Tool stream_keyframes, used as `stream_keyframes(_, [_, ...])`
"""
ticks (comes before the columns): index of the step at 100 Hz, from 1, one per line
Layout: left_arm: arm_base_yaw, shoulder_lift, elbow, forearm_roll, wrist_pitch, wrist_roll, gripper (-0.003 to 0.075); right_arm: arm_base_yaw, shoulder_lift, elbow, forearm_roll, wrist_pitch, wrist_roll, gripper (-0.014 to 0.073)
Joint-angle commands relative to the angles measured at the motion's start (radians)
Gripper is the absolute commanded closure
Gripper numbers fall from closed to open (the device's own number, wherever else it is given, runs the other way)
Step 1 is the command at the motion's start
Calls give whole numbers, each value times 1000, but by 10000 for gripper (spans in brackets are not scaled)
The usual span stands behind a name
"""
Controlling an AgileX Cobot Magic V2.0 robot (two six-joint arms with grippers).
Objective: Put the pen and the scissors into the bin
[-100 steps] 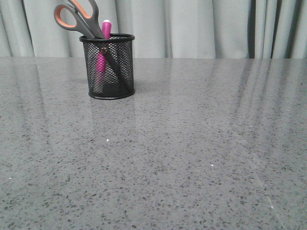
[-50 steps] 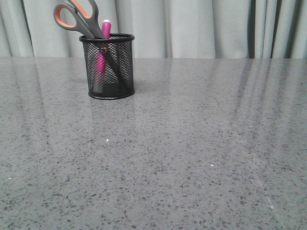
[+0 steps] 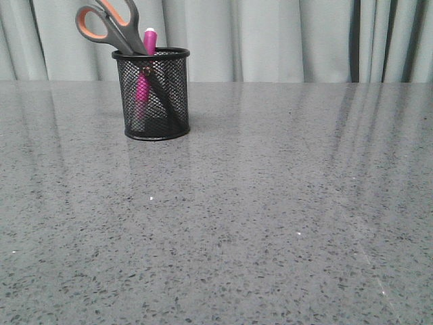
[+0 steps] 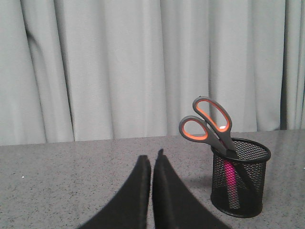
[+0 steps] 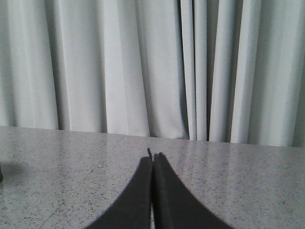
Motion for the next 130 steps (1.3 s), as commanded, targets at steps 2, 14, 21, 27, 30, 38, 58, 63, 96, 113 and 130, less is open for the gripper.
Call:
stream_keyframes(2, [3,8,-26,33,-66,-7,741,-4,10,-28,3,-68,-4,666])
stream_keyframes(14, [27,2,-20,180,-51,-123,741,-4,10,-28,3,-68,-4,665])
stream_keyframes(21, [67,-7,-20,356,11,-292,742,-4,10,-28,3,-68,-4,665])
stream_keyframes(27, [94,-26,-17,457,75,-405,742,-4,10,-28,3,-68,-4,665])
stream_keyframes(30, [104,-33,-16,489,105,-444,742,-4,10,-28,3,-68,-4,666])
stream_keyframes(38, [118,-66,23,527,128,-481,741,-4,10,-28,3,-68,-4,665])
stream_keyframes(58, [138,-196,161,525,108,-509,742,-4,10,-28,3,-68,-4,666])
stream_keyframes(63, [145,-232,192,525,108,-510,742,-4,10,-28,3,-68,-4,666])
stream_keyframes(96, [163,-285,282,512,78,-528,741,-4,10,-28,3,-66,-4,666])
stream_keyframes(113, [163,-285,280,507,68,-528,742,-4,10,-28,3,-66,-4,666])
stream_keyframes(130, [163,-285,280,507,68,-528,742,-4,10,-28,3,-66,-4,666])
